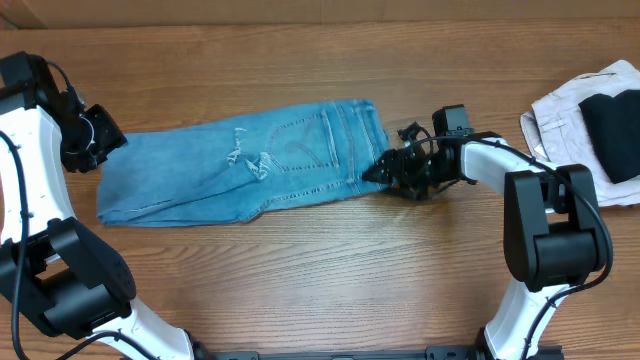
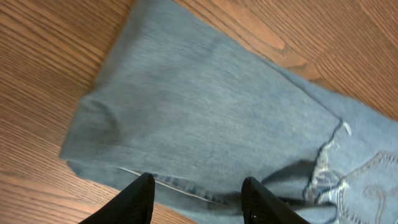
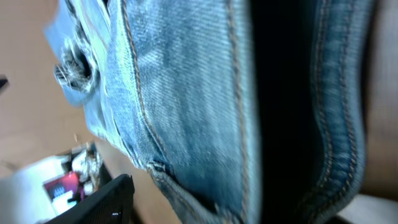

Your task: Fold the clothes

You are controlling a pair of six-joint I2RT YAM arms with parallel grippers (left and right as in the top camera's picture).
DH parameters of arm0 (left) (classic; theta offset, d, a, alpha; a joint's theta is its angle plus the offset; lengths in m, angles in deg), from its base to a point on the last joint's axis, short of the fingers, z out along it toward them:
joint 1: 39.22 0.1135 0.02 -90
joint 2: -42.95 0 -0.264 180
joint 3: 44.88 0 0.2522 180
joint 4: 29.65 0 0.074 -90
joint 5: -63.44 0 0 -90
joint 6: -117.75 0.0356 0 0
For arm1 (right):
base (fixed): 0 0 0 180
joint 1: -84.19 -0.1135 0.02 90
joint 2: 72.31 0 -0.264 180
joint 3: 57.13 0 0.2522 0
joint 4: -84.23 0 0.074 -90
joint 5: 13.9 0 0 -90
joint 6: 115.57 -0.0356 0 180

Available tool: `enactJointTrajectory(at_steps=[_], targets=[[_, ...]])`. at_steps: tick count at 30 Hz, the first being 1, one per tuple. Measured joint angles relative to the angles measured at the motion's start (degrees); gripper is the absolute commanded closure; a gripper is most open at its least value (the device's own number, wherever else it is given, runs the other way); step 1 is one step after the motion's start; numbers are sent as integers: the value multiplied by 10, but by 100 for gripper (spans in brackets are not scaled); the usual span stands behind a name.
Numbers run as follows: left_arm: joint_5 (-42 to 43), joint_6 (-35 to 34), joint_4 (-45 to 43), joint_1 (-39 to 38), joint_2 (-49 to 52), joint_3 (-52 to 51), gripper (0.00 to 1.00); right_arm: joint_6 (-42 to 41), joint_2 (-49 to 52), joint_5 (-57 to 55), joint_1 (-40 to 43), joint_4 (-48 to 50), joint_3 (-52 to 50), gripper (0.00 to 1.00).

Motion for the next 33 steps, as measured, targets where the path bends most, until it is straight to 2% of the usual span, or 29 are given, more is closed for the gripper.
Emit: enactJointTrajectory(at_steps=[5,10,16,21,25,28,33], targets=[[0,0,6,0,0,0,53,-72,0,-40,-6,69,-4,51],[0,0,17,0,0,0,55,-102,0,-93,-8,96,-5,71],[0,5,31,0,0,0,56,-92,0,-127,5,118,-6,78],[0,15,36,0,0,0,54,-64,-10,-143,55,99,0,83],[-1,16,40,0,0,0,51,-28,-50,-174,123,43,24,91],[-1,16,41,0,0,0,51,6,-89,-211,162,-29,69,92],[-1,17,42,0,0,0,51,58,-148,-264,167,-126,145,92]])
